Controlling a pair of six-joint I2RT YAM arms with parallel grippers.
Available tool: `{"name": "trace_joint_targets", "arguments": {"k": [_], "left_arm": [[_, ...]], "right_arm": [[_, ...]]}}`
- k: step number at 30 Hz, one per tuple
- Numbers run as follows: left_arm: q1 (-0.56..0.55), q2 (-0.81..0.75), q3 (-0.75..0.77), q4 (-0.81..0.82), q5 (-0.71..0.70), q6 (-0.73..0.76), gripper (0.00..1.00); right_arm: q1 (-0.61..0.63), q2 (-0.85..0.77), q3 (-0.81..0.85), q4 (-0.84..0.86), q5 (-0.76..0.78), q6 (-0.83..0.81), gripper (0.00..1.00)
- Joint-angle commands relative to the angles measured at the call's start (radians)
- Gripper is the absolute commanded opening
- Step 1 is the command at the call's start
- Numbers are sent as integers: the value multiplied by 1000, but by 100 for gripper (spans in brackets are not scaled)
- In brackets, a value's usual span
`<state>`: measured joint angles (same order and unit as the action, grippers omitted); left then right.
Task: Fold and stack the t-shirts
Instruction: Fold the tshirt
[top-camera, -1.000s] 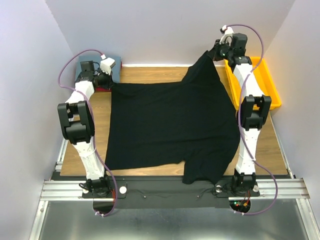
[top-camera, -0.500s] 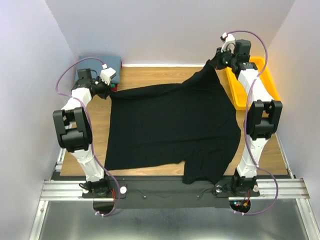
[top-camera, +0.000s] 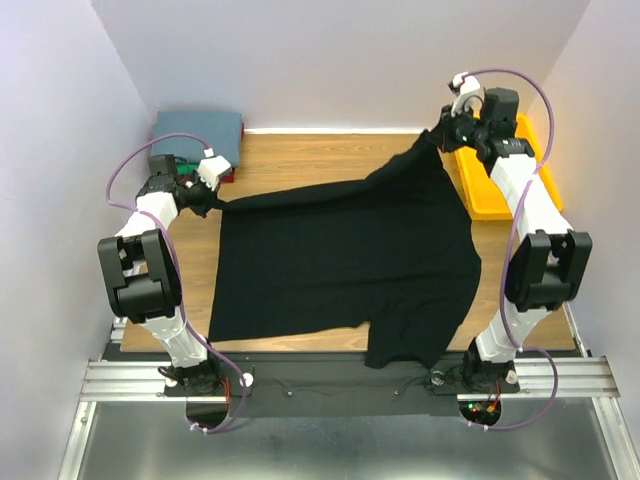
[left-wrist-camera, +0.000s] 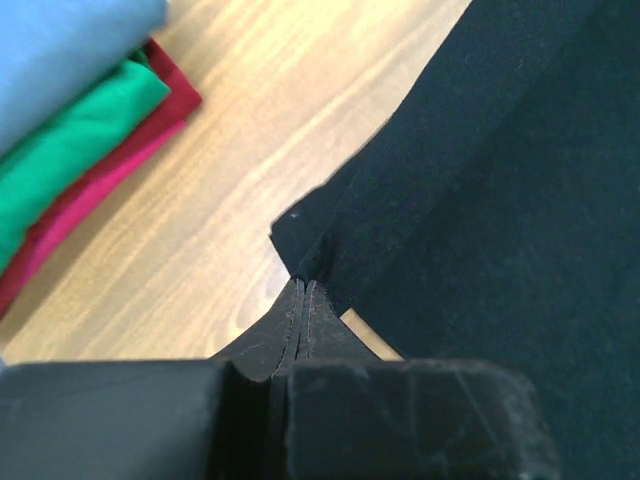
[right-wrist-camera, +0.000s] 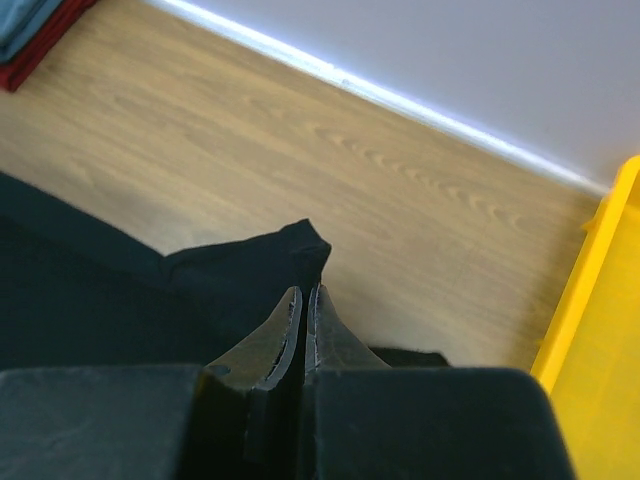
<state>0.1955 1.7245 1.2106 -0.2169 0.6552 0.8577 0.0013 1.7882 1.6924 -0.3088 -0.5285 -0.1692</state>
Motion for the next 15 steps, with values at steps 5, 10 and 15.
{"name": "trace_joint_targets", "arguments": {"k": [5,10,15], "left_arm": [[12,-52,-28,-19,24,66,0],[12,-46,-48,-42,18,106,0],[10,-22,-74,-79,-11,155,0]], "right_arm": [[3,-162,-177,-58,-2,-53,1],[3,-220,-262,-108,-30,-76,0],[3,-245,-364,-125,-15,-95,1]]}}
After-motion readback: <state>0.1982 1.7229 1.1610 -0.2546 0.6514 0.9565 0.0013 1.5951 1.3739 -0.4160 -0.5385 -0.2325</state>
